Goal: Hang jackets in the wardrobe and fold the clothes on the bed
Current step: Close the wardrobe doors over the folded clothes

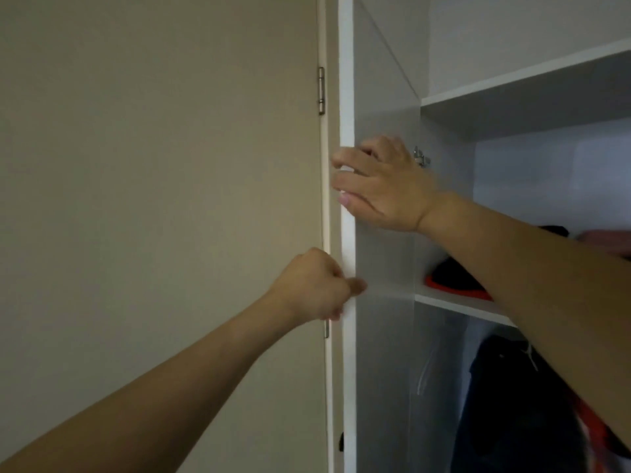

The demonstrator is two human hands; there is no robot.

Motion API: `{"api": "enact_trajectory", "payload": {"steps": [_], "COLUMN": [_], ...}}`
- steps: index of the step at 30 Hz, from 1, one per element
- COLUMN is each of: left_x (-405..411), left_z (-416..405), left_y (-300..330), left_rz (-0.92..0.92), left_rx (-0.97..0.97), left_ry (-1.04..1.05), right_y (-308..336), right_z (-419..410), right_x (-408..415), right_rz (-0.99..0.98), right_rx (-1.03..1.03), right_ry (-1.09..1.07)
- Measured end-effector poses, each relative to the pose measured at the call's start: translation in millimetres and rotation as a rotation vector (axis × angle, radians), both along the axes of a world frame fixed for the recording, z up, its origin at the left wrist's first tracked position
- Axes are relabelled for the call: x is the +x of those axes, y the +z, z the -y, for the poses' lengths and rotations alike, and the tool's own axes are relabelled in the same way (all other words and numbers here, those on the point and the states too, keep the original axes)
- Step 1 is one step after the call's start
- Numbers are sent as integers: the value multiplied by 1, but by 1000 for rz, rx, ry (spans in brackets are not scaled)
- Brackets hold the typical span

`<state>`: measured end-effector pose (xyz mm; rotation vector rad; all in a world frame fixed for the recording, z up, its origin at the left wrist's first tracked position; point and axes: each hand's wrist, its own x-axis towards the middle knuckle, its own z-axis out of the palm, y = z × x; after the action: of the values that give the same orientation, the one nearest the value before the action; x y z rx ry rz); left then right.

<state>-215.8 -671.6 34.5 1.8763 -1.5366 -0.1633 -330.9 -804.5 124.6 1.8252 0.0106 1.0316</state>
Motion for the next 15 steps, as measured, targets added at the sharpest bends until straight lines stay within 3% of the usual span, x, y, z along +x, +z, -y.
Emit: {"api": "enact_trajectory", "payload": {"steps": [3, 7, 10, 15], "left_x": [-37, -90, -133, -216], "left_z": [13, 48, 82, 130], "left_y": [2, -14, -39, -66], "left_rz": [-123, -32, -285, -355], "left_rx": [75, 25, 78, 53], "left_ry": [-127, -209, -406, -344], "right_y": [0, -2, -9, -27], "right_z": [11, 13, 14, 34], "right_x": [-49, -113, -161, -250], "right_rz": [11, -8, -2, 59], "right_rx": [-46, -12, 68, 218], "right_ry": [-11, -46, -112, -343]}}
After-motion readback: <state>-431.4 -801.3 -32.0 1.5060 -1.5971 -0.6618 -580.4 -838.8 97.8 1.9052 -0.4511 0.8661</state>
